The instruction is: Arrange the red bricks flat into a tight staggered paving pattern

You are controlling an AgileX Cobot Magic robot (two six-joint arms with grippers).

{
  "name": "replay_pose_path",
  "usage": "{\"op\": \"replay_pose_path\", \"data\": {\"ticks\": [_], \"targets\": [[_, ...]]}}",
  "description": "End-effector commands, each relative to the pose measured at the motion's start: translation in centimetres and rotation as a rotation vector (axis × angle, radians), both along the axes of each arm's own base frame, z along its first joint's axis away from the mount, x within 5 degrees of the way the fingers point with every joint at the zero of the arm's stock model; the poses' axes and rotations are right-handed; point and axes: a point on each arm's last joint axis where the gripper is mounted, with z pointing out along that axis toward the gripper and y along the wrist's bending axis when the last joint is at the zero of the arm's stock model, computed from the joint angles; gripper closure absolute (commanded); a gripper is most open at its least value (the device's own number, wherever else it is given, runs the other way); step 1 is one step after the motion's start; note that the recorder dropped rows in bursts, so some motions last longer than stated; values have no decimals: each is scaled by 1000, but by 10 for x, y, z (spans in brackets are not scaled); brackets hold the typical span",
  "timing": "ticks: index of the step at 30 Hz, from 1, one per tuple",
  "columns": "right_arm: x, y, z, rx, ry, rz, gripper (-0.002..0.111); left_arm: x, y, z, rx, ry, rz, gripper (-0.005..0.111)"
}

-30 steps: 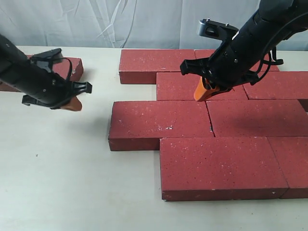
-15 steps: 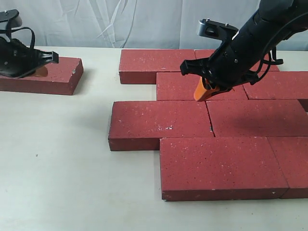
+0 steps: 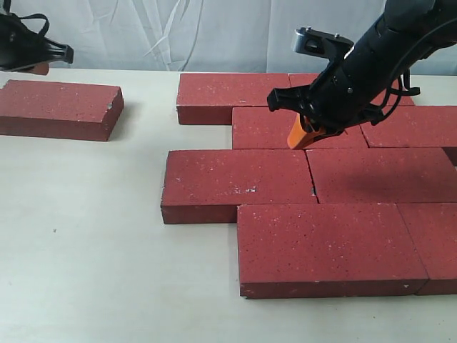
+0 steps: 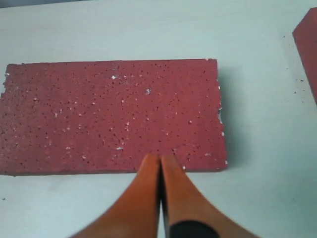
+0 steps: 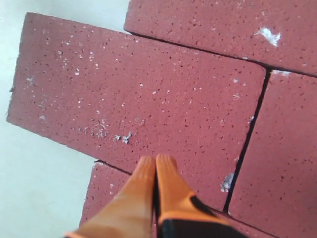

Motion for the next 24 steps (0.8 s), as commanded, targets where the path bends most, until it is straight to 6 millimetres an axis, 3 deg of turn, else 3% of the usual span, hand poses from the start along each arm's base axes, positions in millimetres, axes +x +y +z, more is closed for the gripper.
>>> {"op": "replay_pose_path", "data": {"ticks": [1, 10, 24], "targets": [[0, -2, 4, -3, -22, 7, 109, 23, 11, -10, 6, 37, 30, 107], [1, -2, 4, -2, -29, 4, 109, 58, 49, -39, -3, 140, 101, 107], [0, 1, 4, -3, -31, 14, 109, 77, 57, -79, 81, 106, 82, 107]]}}
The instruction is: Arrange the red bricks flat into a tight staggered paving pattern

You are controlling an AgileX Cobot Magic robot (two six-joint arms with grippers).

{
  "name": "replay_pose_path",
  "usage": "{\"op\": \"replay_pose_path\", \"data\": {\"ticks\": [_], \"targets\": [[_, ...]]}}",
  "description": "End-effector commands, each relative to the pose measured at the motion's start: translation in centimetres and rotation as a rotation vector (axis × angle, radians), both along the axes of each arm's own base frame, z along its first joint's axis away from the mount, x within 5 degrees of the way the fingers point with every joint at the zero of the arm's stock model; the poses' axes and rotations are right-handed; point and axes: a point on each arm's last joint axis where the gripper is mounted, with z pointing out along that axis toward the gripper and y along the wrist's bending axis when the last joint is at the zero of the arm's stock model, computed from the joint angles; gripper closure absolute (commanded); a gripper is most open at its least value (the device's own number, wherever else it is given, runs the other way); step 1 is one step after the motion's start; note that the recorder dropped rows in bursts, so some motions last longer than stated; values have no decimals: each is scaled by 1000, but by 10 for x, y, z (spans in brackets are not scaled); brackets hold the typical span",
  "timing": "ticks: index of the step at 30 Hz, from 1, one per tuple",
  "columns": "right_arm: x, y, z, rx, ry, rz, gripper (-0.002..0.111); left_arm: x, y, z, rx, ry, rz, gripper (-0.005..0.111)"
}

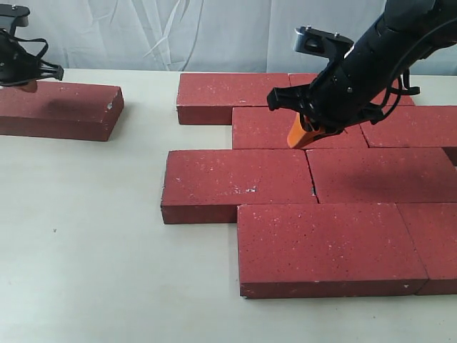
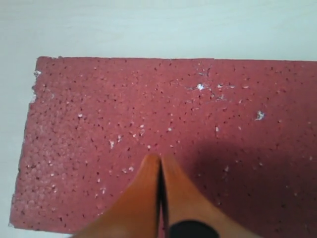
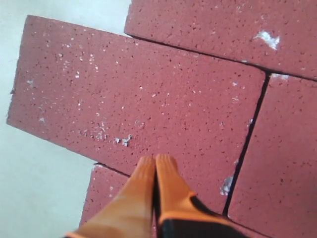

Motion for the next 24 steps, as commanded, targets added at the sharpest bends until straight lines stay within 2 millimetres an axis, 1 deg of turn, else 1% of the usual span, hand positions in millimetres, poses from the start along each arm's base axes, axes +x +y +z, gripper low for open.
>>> {"op": "replay_pose_path", "data": {"ticks": [1, 8, 17, 20, 24], "targets": [[-1, 2, 4, -2, -22, 16, 109, 5, 3, -10, 7, -15, 4, 107], [-6, 14, 4, -4, -25, 58, 109, 5, 3, -23, 0, 23, 6, 107], [-7, 16, 4, -10, -37, 78, 109, -5, 1, -28, -27, 149, 10, 107], [-7, 16, 4, -10, -37, 78, 109, -8, -2, -26, -44, 176, 13, 107], [-7, 16, 4, -10, -37, 78, 109, -13, -6, -20, -98, 205, 28, 107]]}}
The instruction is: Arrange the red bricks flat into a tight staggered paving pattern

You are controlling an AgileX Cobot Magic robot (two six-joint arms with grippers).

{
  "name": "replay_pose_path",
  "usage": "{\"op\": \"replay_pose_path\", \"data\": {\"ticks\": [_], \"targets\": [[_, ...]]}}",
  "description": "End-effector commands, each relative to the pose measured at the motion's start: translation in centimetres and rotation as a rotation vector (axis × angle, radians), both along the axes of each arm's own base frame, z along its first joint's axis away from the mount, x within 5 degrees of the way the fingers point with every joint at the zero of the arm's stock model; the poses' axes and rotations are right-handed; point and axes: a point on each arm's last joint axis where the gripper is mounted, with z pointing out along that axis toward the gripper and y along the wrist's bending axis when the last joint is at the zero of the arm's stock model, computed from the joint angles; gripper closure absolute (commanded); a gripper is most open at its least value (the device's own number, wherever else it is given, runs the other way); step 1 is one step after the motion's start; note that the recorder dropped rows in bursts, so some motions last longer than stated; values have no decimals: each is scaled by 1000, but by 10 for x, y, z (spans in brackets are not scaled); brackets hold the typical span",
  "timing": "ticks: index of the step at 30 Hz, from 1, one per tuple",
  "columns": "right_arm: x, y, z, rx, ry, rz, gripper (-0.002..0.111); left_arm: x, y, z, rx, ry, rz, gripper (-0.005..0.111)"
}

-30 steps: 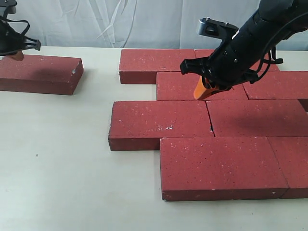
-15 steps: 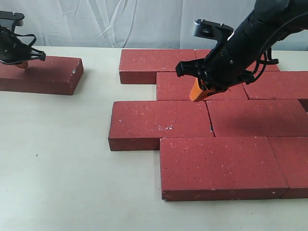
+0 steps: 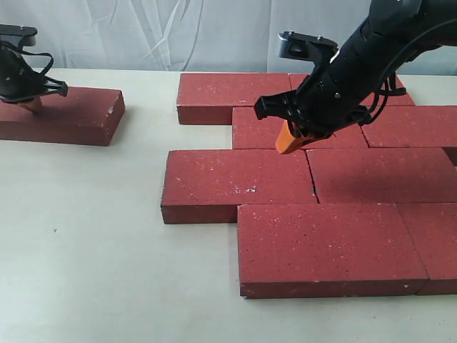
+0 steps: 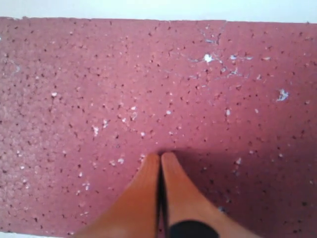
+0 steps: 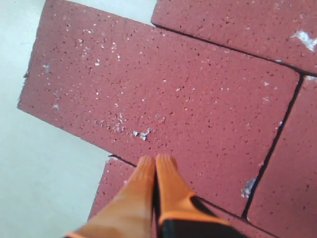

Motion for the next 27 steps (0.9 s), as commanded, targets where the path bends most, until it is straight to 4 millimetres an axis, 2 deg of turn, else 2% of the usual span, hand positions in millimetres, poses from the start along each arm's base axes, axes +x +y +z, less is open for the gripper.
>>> {"op": "replay_pose_path", "data": {"ticks": [1, 23, 27], "targets": [[0, 0, 4, 0, -25, 7, 109, -9, -4, 5, -72, 75, 28, 107], [0, 0, 4, 1, -21, 8, 109, -25, -24, 5, -297, 268, 62, 107], [0, 0, 4, 1, -23, 7, 109, -27, -32, 3, -384, 273, 65, 107]]}}
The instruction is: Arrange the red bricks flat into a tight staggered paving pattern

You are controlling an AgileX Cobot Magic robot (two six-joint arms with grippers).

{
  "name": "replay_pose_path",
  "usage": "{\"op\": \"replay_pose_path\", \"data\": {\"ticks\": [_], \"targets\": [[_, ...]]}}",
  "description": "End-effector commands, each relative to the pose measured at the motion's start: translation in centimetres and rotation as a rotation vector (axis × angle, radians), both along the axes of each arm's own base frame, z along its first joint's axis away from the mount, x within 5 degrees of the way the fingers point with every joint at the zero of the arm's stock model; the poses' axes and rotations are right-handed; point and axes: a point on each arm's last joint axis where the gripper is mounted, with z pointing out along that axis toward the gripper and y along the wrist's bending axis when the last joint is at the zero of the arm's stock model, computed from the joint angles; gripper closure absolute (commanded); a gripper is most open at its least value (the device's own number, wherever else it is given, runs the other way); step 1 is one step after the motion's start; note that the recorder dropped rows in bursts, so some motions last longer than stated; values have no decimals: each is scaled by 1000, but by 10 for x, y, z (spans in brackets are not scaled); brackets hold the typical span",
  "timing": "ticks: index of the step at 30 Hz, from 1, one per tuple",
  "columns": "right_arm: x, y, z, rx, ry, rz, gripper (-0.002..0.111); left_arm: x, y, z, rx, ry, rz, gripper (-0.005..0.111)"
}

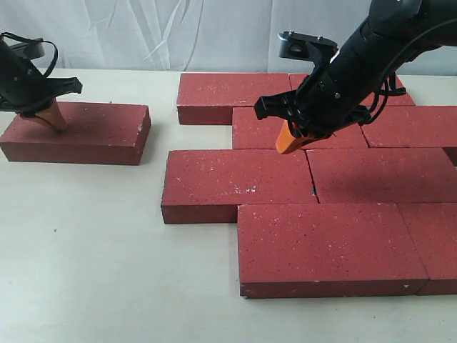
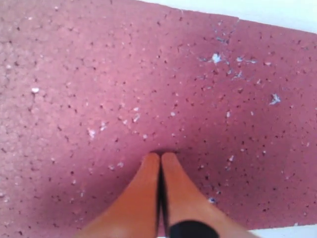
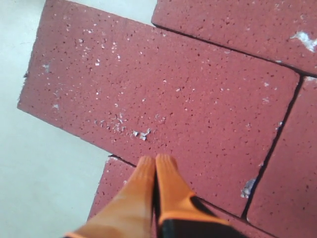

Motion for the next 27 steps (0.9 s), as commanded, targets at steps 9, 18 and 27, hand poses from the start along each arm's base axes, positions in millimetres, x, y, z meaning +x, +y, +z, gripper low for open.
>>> {"op": "replay_pose_path", "data": {"ticks": [9, 18, 27], "targets": [[0, 0, 4, 3, -21, 4, 109, -4, -41, -2, -93, 27, -52, 107], [0, 0, 4, 3, -21, 4, 109, -3, -48, 9, -146, -2, -33, 107], [0, 0, 4, 3, -17, 5, 109, -10, -35, 64, 0, -172, -67, 107]]}}
